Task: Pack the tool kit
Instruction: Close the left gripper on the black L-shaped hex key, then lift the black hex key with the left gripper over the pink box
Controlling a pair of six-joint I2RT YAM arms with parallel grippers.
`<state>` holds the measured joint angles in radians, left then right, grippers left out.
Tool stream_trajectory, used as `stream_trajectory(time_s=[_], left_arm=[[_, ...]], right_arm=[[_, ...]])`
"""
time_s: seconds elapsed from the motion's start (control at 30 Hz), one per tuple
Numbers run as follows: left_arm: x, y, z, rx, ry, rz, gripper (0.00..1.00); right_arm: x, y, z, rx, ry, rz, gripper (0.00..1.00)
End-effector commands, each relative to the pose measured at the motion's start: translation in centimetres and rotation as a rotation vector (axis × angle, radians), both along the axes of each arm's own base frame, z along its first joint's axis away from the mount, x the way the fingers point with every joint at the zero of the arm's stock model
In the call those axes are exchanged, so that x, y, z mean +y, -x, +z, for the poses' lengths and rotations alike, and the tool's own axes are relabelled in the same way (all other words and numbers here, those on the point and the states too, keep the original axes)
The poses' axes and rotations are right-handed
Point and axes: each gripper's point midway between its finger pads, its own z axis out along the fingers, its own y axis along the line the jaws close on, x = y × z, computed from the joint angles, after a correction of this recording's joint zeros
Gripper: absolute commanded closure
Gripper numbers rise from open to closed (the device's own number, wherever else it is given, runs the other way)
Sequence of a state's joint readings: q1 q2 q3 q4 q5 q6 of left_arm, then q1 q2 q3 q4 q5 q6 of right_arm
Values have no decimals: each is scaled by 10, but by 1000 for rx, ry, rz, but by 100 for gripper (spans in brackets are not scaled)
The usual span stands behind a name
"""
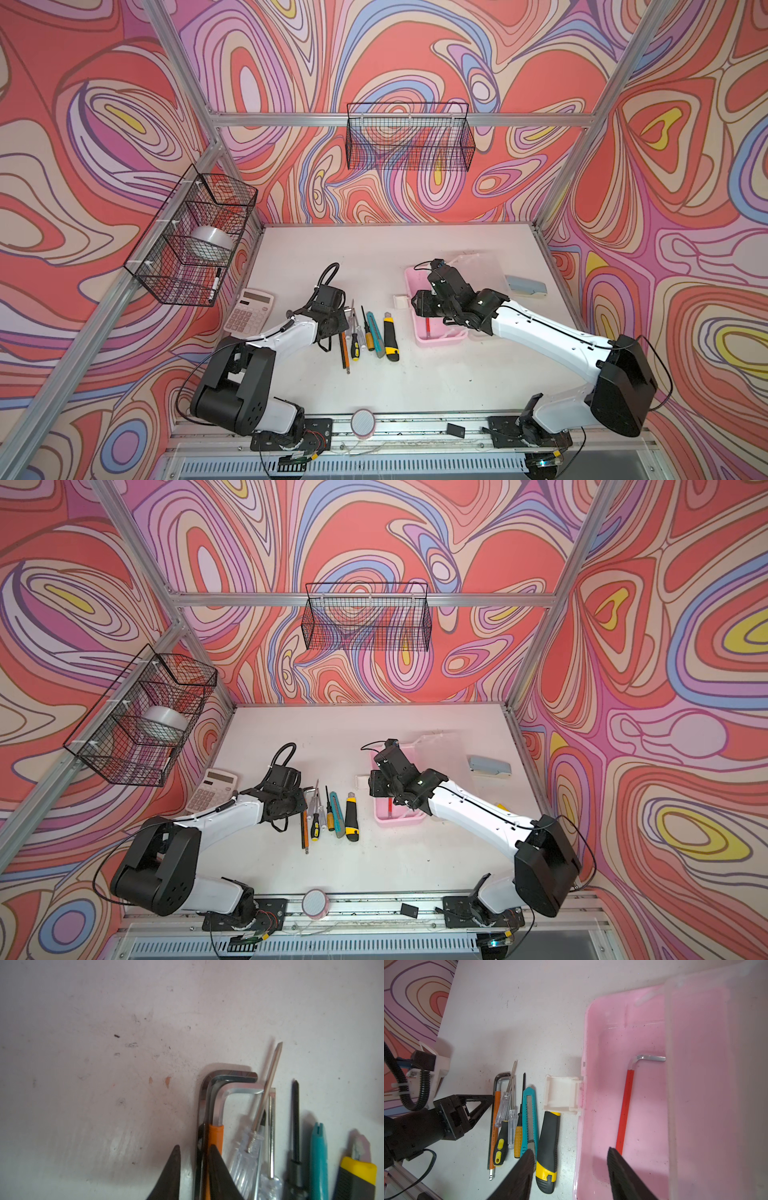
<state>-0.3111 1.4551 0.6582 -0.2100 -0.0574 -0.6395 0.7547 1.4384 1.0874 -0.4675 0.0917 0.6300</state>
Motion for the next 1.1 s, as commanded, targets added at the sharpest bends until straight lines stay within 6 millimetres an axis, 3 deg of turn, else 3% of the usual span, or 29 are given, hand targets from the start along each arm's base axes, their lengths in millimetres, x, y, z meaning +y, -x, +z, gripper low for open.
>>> stream_trajectory(time_s=[0.0,0.2,0.43,0.63,0.77,0.93,1.07], left_arm=[[4,-1,-8,32,-20,16,77],[4,0,-14,53,-18,25,79],[3,4,-26,93,-17,29,89],[3,4,-26,97,-20,28,99],[4,4,-24,97,-23,31,100],[10,1,-4,68,-59,25,100],[10,-5,36,-7,-55,10,100]], right_arm=[[0,-3,-2,-17,19,-6,41],[-2,-2,-2,-20,23,-7,41],[-6,-2,-2,-29,32,-12,41],[-6,-3,-2,-34,37,-14,41],[-7,-4,-3,-33,35,-17,41],[-7,-5,-2,-29,17,-20,41],[-9,-4,4,-41,-10,-26,41]])
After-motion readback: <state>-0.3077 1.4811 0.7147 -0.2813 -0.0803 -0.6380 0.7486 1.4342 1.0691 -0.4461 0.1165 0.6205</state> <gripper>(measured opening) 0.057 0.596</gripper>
